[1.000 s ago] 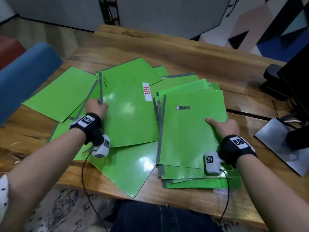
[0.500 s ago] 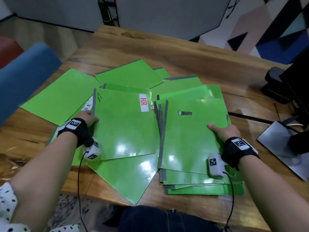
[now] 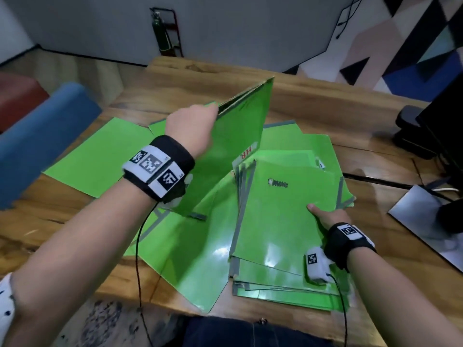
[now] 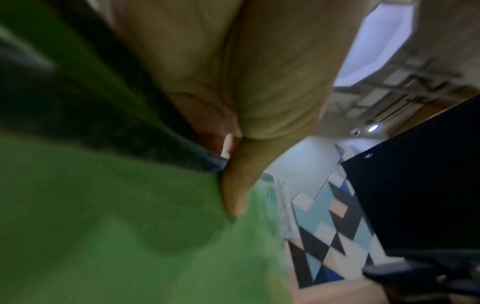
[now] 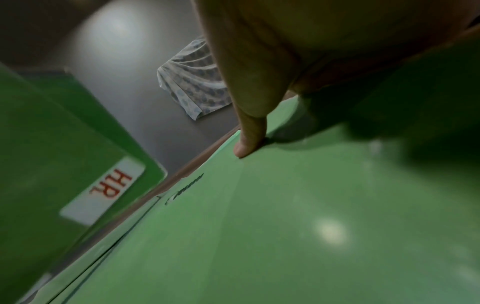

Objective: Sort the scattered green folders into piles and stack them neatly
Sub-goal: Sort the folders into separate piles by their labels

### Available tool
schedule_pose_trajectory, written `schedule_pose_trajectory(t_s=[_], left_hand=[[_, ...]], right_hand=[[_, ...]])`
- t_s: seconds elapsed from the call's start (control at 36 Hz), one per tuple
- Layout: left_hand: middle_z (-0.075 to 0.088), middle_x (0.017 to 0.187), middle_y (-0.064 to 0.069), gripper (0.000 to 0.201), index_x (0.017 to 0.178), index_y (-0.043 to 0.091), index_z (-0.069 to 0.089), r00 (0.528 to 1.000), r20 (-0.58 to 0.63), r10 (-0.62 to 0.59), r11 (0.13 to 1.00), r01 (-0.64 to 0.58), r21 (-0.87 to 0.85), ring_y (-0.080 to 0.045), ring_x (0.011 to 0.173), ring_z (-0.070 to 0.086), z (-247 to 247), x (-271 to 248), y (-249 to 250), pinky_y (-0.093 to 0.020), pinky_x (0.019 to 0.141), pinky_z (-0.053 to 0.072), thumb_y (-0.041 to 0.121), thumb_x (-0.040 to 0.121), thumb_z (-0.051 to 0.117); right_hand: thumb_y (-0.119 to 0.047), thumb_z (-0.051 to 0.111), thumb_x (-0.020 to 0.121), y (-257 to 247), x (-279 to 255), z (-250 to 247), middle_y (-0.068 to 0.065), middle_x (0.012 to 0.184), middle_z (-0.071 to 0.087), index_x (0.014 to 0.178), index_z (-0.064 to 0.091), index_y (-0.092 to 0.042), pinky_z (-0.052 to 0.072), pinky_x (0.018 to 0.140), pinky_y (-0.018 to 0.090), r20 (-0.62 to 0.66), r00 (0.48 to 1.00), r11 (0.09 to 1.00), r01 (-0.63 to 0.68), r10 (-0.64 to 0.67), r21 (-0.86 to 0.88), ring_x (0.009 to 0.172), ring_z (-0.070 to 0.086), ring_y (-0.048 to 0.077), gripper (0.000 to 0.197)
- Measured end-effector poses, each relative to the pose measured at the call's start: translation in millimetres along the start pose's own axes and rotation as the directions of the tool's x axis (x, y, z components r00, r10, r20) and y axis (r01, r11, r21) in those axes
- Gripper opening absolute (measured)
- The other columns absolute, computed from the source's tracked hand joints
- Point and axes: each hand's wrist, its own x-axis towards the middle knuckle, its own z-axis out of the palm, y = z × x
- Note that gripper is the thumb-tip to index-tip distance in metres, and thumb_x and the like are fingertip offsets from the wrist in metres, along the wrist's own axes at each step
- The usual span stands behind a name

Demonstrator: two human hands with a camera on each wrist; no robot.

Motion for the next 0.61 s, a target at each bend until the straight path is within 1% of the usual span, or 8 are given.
schedule_pose_trajectory(t_s=[0.08, 0.17, 0.25, 0.33, 0.42, 0.5, 0.56, 0.61], left_hand=[[0.057, 0.087, -0.016, 0.028, 0.108, 0.008, 0.047, 0.997, -0.070, 0.039, 0.997, -0.044, -0.070, -0.032, 0.074, 0.052, -15.2, 2.9, 10.8, -0.039, 0.061, 0.041, -0.003, 0.083, 0.048], [0.058, 0.094, -0.014, 0.018, 0.098, 0.014, 0.049, 0.998, -0.051, -0.022, 0.947, 0.004, -0.321, -0.033, 0.087, 0.056, -27.0, 8.2, 10.3, -0.036, 0.072, 0.043, 0.009, 0.083, 0.058], [0.047, 0.075, -0.003, 0.022, 0.087, 0.012, 0.045, 0.989, 0.114, -0.089, 0.825, 0.137, -0.548, -0.022, 0.075, 0.045, -10.7, 11.6, 5.6, -0.032, 0.067, 0.037, 0.014, 0.083, 0.066], [0.049, 0.077, -0.003, 0.019, 0.100, 0.010, 0.050, 0.923, 0.360, -0.134, 0.589, 0.366, -0.721, -0.021, 0.073, 0.047, 28.4, 0.9, 6.3, -0.033, 0.068, 0.042, 0.016, 0.087, 0.063], [0.051, 0.093, -0.007, 0.036, 0.128, 0.007, 0.039, 0.812, 0.575, -0.102, 0.534, 0.532, -0.657, -0.021, 0.077, 0.049, 76.6, -23.7, 9.4, -0.033, 0.067, 0.044, 0.016, 0.095, 0.052], [0.050, 0.121, -0.016, 0.048, 0.137, 0.007, 0.028, 0.706, 0.691, -0.157, 0.550, 0.644, -0.532, -0.027, 0.091, 0.055, 118.8, -47.3, 8.5, -0.041, 0.077, 0.052, 0.017, 0.096, 0.049], [0.050, 0.116, -0.018, 0.046, 0.136, 0.002, 0.027, 0.671, 0.702, -0.240, 0.533, 0.695, -0.482, -0.031, 0.093, 0.056, 136.2, -55.4, 4.9, -0.044, 0.081, 0.052, 0.015, 0.096, 0.047], [0.051, 0.112, -0.020, 0.042, 0.134, 0.001, 0.028, 0.670, 0.671, -0.317, 0.532, 0.711, -0.459, -0.033, 0.091, 0.055, 145.8, -56.5, 0.4, -0.040, 0.074, 0.049, 0.012, 0.097, 0.044]], right_hand=[[-0.059, 0.070, 0.073, 0.8, 0.4, 1.2, 0.022, 0.120, 0.058, 0.130, 0.043, 0.009, 0.054, 0.083, 0.043, 0.019, 1.000, 1.000, 0.003, -0.003, 0.001, 0.099, 0.061, 0.035, 0.093], [-0.059, 0.067, 0.075, 2.3, 1.7, -1.7, 0.022, 0.128, 0.054, 0.134, 0.040, 0.007, 0.051, 0.090, 0.044, 0.046, 0.999, 1.000, 0.005, -0.005, 0.001, 0.108, 0.059, 0.036, 0.093], [-0.054, 0.062, 0.083, 5.5, 3.4, -4.6, 0.021, 0.140, 0.045, 0.140, 0.035, 0.005, 0.043, 0.100, 0.040, 0.076, 0.997, 0.999, 0.009, -0.013, 0.054, 0.123, 0.049, 0.035, 0.086], [-0.053, 0.052, 0.090, 10.3, 5.9, -3.7, 0.021, 0.147, 0.038, 0.142, 0.032, 0.006, 0.036, 0.103, 0.039, 0.082, 0.996, 0.991, 0.015, -0.026, 0.131, 0.130, 0.043, 0.035, 0.081], [-0.054, 0.040, 0.095, 12.9, 6.7, -0.8, 0.019, 0.150, 0.033, 0.144, 0.029, 0.004, 0.031, 0.107, 0.039, 0.107, 0.994, 0.981, 0.012, -0.033, 0.196, 0.135, 0.037, 0.033, 0.078], [-0.055, 0.031, 0.097, 13.6, 9.9, 0.9, 0.019, 0.150, 0.033, 0.145, 0.027, 0.004, 0.030, 0.108, 0.039, 0.118, 0.993, 0.971, -0.005, -0.024, 0.238, 0.136, 0.035, 0.032, 0.076], [-0.055, 0.029, 0.098, 14.0, 11.6, 2.1, 0.019, 0.151, 0.032, 0.145, 0.025, 0.004, 0.029, 0.109, 0.039, 0.122, 0.992, 0.969, -0.012, -0.019, 0.246, 0.137, 0.034, 0.032, 0.076], [-0.055, 0.030, 0.097, 14.9, 12.8, 3.6, 0.018, 0.151, 0.031, 0.146, 0.024, 0.003, 0.029, 0.109, 0.041, 0.132, 0.991, 0.969, -0.009, -0.024, 0.246, 0.137, 0.034, 0.032, 0.076]])
